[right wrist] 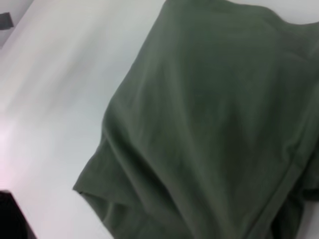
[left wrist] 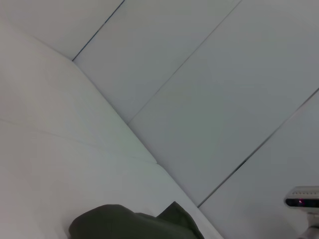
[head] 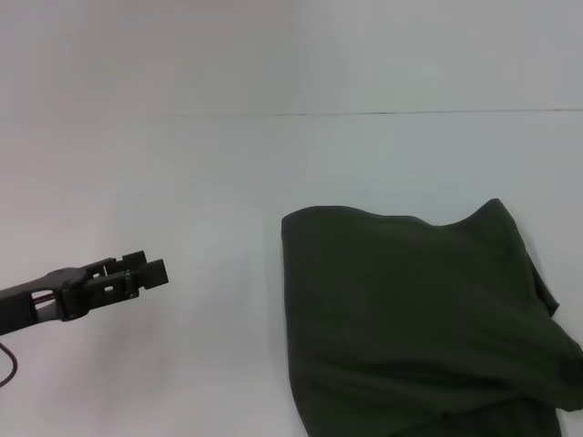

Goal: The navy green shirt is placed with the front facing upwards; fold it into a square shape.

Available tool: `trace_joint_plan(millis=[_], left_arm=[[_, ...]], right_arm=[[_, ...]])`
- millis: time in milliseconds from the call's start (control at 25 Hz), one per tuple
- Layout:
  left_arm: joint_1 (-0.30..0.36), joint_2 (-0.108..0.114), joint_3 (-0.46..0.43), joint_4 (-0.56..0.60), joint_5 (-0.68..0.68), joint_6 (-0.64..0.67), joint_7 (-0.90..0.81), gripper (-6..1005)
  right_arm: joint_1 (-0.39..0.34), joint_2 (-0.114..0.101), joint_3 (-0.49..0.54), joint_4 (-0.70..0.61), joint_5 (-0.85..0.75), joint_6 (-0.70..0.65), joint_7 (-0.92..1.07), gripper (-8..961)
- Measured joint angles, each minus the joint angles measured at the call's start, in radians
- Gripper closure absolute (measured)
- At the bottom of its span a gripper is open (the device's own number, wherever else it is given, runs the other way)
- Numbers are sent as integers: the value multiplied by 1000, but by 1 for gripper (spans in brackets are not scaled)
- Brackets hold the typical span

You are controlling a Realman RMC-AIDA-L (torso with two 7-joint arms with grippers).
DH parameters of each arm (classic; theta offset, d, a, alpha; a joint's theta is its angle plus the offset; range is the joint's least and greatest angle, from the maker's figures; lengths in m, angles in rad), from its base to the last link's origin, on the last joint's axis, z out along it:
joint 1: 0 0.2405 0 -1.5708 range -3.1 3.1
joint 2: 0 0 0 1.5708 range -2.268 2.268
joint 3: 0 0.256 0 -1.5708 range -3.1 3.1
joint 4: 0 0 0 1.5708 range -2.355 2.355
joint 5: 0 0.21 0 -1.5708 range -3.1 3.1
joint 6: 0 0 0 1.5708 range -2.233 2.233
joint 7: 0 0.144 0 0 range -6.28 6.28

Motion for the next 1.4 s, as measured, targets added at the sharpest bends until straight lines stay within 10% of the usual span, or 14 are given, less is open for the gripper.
trace_joint_plan(millis=[800, 1400], left_arm=[[-7, 7, -7, 6, -4, 37, 3, 51], [21, 12, 90, 57, 4, 166, -130, 52]], right_arm=[[27, -10, -76, -85, -14, -79, 72, 707], [32, -41, 110, -257, 52, -134, 142, 145]])
